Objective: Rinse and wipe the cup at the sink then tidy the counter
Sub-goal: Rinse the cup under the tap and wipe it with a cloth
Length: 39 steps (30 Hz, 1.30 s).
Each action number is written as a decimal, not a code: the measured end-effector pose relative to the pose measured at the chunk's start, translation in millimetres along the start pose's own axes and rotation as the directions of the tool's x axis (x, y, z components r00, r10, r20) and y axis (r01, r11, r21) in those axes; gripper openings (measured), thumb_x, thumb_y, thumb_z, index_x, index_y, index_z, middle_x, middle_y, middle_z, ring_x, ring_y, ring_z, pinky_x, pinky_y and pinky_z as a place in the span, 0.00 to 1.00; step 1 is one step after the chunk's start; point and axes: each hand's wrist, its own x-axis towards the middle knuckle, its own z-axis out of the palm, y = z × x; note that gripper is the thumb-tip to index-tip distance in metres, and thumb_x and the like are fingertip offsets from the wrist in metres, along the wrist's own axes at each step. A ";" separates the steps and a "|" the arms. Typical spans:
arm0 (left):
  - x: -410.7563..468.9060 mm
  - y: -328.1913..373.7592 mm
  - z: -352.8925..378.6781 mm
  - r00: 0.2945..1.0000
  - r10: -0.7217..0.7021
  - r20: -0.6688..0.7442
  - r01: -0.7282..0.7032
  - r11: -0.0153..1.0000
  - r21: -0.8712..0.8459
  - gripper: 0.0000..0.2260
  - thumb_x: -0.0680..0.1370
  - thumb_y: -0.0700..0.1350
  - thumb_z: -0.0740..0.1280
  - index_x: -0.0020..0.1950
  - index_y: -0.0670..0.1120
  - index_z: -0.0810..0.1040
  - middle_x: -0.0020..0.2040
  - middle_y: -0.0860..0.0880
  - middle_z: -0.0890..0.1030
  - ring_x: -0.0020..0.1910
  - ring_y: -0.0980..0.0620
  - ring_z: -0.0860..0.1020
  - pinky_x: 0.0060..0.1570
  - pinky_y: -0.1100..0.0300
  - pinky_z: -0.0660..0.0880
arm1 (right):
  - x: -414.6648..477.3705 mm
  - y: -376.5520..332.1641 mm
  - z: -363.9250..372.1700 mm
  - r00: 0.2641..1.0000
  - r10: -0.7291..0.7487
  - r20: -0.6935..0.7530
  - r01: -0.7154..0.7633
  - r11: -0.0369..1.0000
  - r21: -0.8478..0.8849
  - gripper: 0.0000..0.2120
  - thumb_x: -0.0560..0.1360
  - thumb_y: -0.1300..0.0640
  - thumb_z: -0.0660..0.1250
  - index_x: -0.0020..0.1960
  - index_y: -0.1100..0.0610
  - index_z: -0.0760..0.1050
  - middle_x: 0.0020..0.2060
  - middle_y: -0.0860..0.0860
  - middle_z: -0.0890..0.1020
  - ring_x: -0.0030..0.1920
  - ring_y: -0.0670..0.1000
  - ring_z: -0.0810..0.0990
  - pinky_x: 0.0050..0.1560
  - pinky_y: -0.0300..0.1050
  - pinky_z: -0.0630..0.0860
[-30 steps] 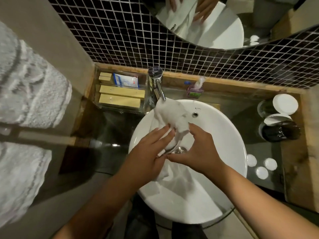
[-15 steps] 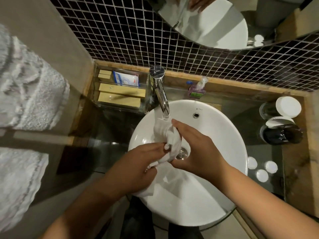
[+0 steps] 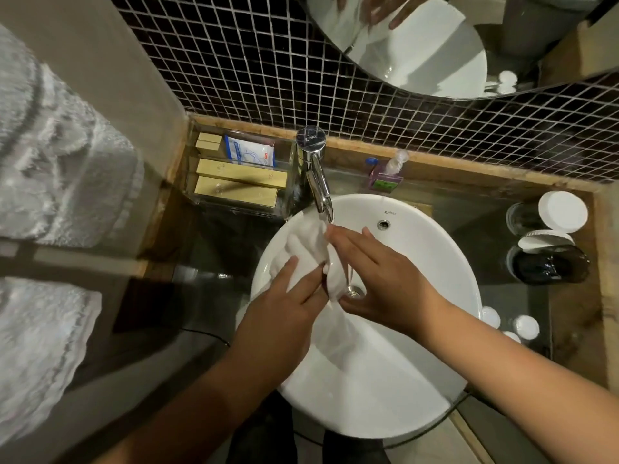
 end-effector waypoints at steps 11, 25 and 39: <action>-5.9 -4.7 -9.2 0.990 0.074 -0.121 -0.071 0.997 0.030 0.27 0.64 0.41 0.81 0.61 0.42 0.80 0.62 0.41 0.80 0.64 0.37 0.76 0.55 0.40 0.75 | -11.3 -13.3 14.1 0.991 -0.077 -0.106 0.089 0.990 0.112 0.37 0.72 0.55 0.77 0.75 0.62 0.65 0.73 0.57 0.71 0.74 0.54 0.69 0.73 0.57 0.67; -24.1 -14.6 -5.7 0.984 0.107 -0.139 -0.165 0.835 -0.525 0.30 0.76 0.43 0.61 0.78 0.46 0.60 0.78 0.53 0.62 0.75 0.55 0.63 0.72 0.60 0.61 | -19.8 5.3 -0.3 0.998 0.051 -0.045 -0.033 0.941 0.338 0.45 0.62 0.59 0.83 0.75 0.58 0.67 0.71 0.48 0.73 0.70 0.46 0.72 0.66 0.43 0.74; -38.7 -32.7 28.8 0.978 0.194 0.080 -0.145 0.900 -0.412 0.30 0.74 0.50 0.61 0.77 0.59 0.61 0.74 0.58 0.66 0.73 0.56 0.66 0.70 0.54 0.67 | -22.5 2.6 3.5 0.991 0.100 0.087 -0.125 0.924 0.361 0.44 0.62 0.52 0.84 0.73 0.56 0.69 0.68 0.45 0.76 0.65 0.46 0.77 0.75 0.51 0.64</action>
